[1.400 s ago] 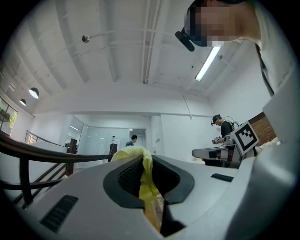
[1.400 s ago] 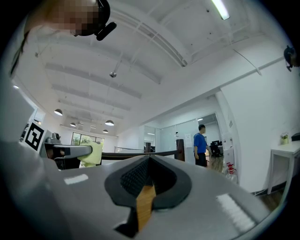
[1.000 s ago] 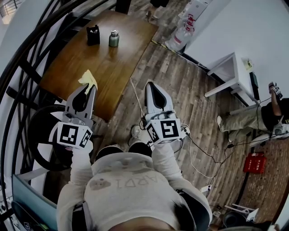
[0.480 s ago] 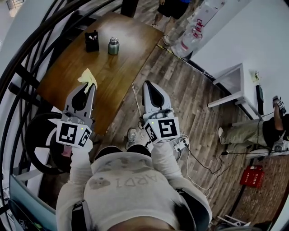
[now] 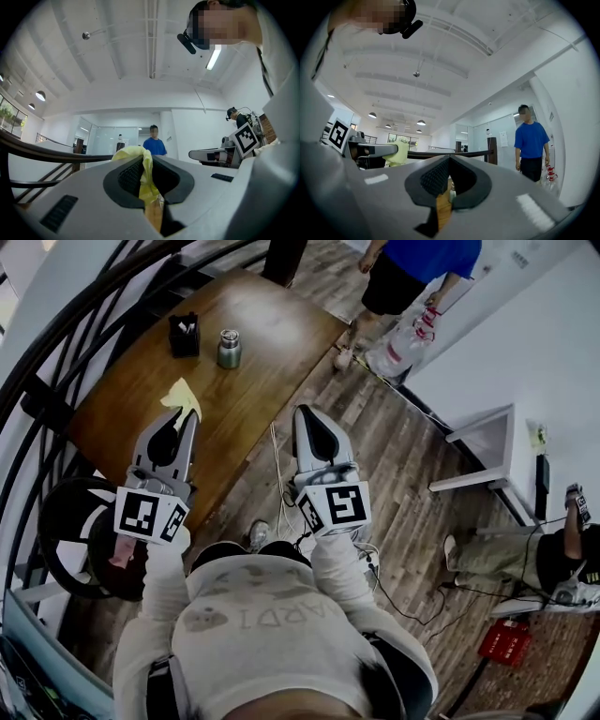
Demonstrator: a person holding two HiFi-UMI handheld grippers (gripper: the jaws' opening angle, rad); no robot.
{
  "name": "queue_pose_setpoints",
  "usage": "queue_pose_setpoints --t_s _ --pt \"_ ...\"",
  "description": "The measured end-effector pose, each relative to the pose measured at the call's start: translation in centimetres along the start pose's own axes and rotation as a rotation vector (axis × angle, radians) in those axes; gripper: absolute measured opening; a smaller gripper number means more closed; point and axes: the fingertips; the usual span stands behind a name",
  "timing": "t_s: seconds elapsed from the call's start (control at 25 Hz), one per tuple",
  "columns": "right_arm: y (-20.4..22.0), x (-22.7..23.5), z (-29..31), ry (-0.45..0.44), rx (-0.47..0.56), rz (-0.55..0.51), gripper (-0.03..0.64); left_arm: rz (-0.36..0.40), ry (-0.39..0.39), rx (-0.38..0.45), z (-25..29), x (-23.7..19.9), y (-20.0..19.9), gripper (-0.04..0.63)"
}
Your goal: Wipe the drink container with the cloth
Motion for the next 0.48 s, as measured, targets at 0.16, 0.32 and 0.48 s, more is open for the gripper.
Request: queue_pose_setpoints --t_s 0.16,0.32,0.48 --pt "0.6 1.7 1.7 -0.041 -0.004 0.003 0.011 0.004 -0.031 -0.001 2.3 -0.1 0.7 0.029" --pt "1.5 2.3 3.1 -0.084 -0.007 -0.001 0.011 0.006 -0.055 -0.002 3.5 -0.3 1.5 0.029" --pt "2.2 4.3 5.8 -0.118 -0.027 0.018 0.011 0.008 -0.080 -0.032 6.6 -0.9 2.1 0.029"
Point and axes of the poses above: the fingertips, and each gripper's own axes: z forward along the fingers, x to its right, y out of its underside, and after that the axes turned 14 degrees about y, right-handed
